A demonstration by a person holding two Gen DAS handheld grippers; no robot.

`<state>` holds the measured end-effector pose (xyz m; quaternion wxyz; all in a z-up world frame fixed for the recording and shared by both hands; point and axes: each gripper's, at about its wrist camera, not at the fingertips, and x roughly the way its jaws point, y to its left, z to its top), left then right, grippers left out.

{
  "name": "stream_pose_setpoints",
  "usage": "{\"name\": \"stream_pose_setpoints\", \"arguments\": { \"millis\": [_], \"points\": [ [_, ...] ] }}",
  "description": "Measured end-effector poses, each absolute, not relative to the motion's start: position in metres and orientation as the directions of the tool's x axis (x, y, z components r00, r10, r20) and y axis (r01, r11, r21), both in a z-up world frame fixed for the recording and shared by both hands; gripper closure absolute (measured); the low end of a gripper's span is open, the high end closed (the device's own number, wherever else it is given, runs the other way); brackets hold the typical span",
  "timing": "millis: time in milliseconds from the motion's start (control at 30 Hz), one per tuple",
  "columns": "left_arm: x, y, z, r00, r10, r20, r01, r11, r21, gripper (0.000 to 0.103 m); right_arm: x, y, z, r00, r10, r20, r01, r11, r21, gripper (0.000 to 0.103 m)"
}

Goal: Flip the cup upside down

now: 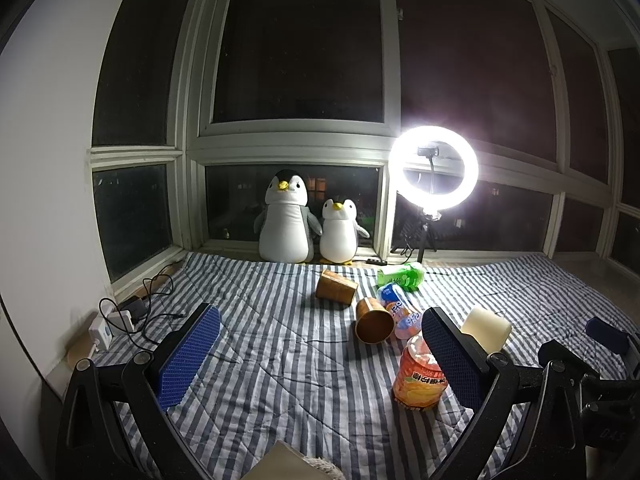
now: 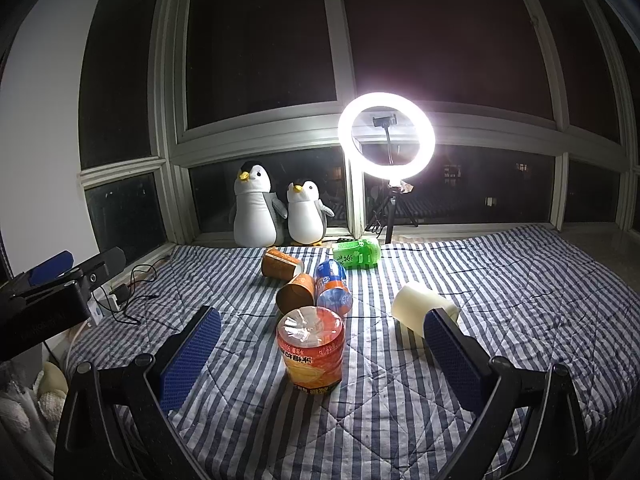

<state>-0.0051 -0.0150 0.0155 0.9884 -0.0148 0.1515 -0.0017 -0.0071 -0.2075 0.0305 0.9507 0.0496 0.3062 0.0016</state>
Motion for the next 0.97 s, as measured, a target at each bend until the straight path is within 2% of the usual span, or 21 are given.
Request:
{"name": "stream_pose_setpoints", "arguments": {
  "millis": [967],
  "points": [
    [-0.001,-0.01,0.01,0.951,0.0,-0.308,-0.019,0.998,-0.058,0.001,-0.006,-0.205,0.021,0.801,0.04,-0.598,0.031,0.994,0.108,0.003]
  ]
}}
